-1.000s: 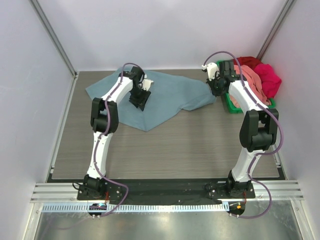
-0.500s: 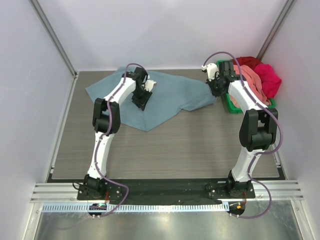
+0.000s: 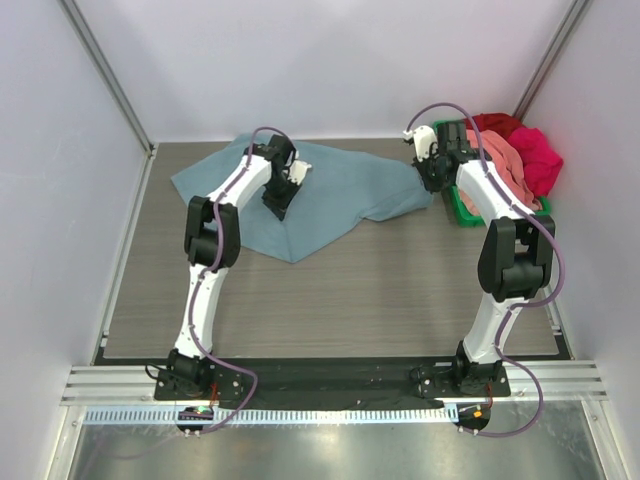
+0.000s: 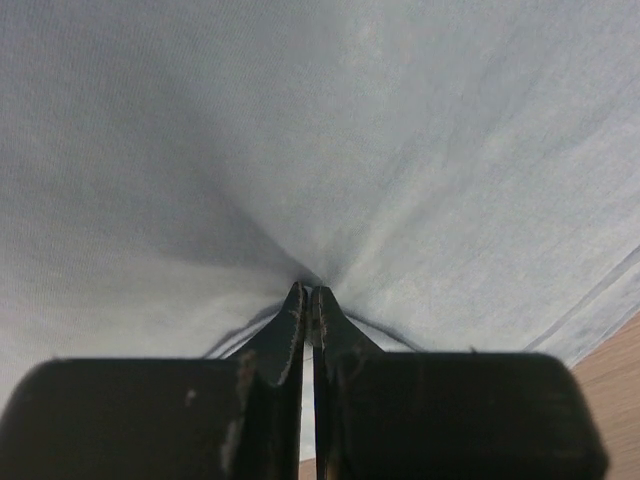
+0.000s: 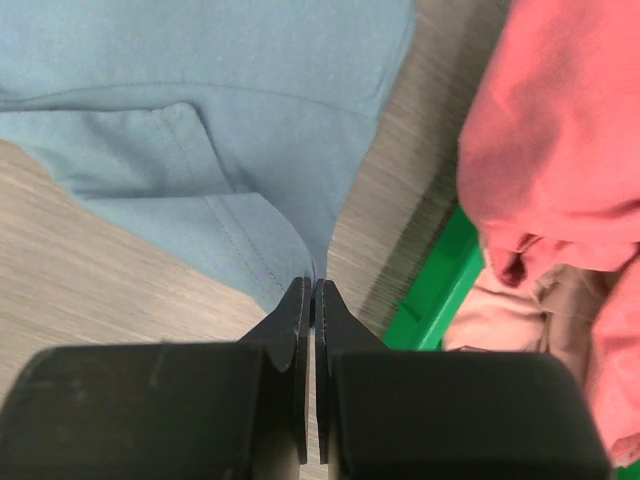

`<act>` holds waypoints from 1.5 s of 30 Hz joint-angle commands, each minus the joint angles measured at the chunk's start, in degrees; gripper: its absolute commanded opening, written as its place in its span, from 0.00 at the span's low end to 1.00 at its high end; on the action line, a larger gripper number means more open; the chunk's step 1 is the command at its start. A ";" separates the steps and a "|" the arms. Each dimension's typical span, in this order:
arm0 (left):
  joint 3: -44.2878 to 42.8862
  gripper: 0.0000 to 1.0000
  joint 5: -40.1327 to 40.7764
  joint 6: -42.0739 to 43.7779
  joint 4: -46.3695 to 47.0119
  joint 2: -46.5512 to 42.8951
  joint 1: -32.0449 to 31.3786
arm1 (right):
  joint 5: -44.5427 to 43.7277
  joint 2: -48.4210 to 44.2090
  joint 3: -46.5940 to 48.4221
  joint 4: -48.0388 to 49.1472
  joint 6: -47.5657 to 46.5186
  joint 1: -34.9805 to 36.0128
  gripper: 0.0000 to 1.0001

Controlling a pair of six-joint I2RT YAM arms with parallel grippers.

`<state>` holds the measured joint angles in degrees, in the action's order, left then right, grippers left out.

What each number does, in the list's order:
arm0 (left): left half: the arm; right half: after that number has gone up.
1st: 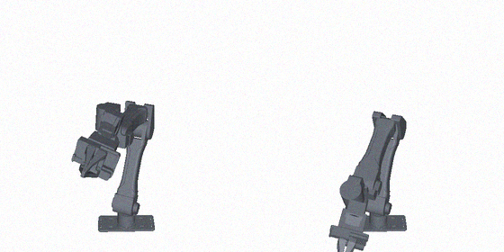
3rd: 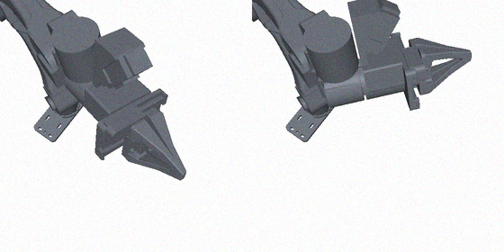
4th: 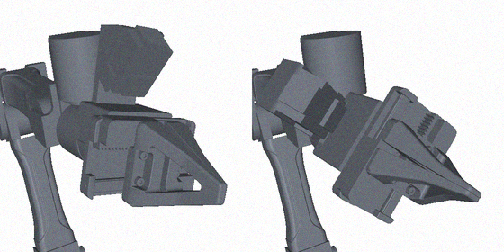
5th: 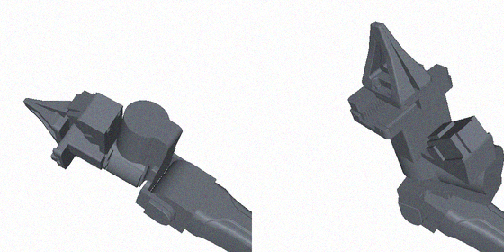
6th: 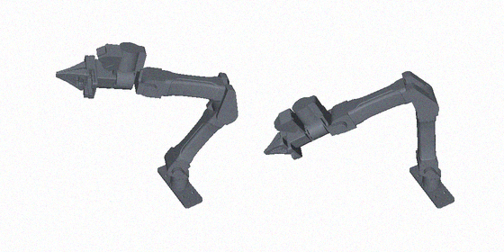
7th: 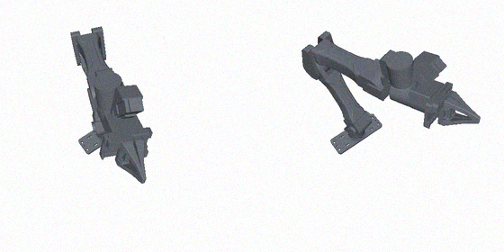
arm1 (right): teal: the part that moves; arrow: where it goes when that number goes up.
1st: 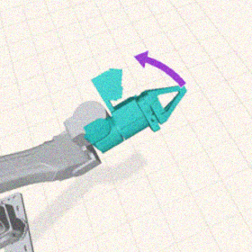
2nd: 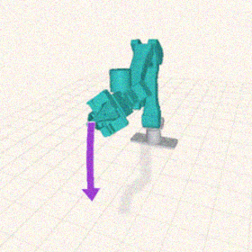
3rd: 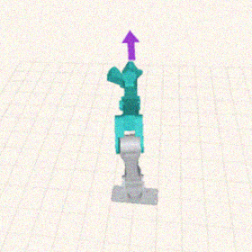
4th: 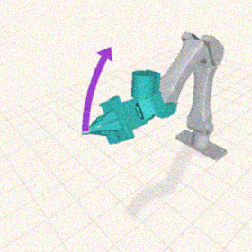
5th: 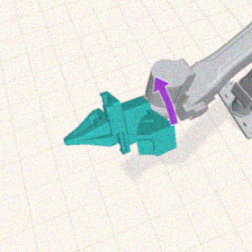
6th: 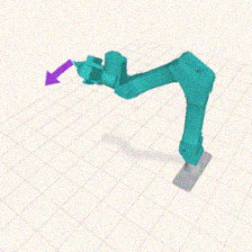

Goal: Fold and stack the t-shirts
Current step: Flatten the tshirt out

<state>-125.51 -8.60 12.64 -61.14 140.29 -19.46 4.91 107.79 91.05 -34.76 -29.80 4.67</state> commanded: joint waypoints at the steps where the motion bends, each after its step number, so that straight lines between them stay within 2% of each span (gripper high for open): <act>1: 0.27 0.00 1.31 0.89 -1.34 -6.95 1.09 | -3.57 -0.73 4.40 3.03 1.93 0.26 0.01; 12: 5.62 0.00 8.15 1.50 -0.73 -32.08 9.97 | -10.44 -1.26 22.84 8.04 9.94 0.08 0.01; 18: 5.81 0.00 13.69 2.38 1.38 -44.65 13.31 | -9.22 -3.10 32.95 8.48 10.73 -0.45 0.01; 23: 7.47 0.00 19.84 4.84 6.63 -57.19 13.57 | -5.61 -9.95 33.24 9.10 8.89 -0.45 0.01; 27: 9.06 0.00 21.43 5.90 9.29 -64.94 13.57 | -0.34 -19.44 27.28 11.20 7.22 -0.10 0.01; 34: 9.76 0.00 23.89 8.62 11.31 -74.70 13.57 | 2.65 -34.38 23.04 12.35 5.11 0.52 0.01; 38: 8.71 0.00 25.03 10.38 12.80 -78.67 13.57 | 2.56 -39.39 24.44 12.26 3.88 0.52 0.01; 45: 2.82 0.00 25.83 15.21 18.06 -81.93 13.57 | 3.36 -43.54 34.01 12.35 2.03 0.52 0.01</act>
<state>-119.98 14.00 23.53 -50.61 59.00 -6.24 9.15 65.08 120.64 -25.58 -25.56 5.30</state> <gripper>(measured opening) 0.009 0.039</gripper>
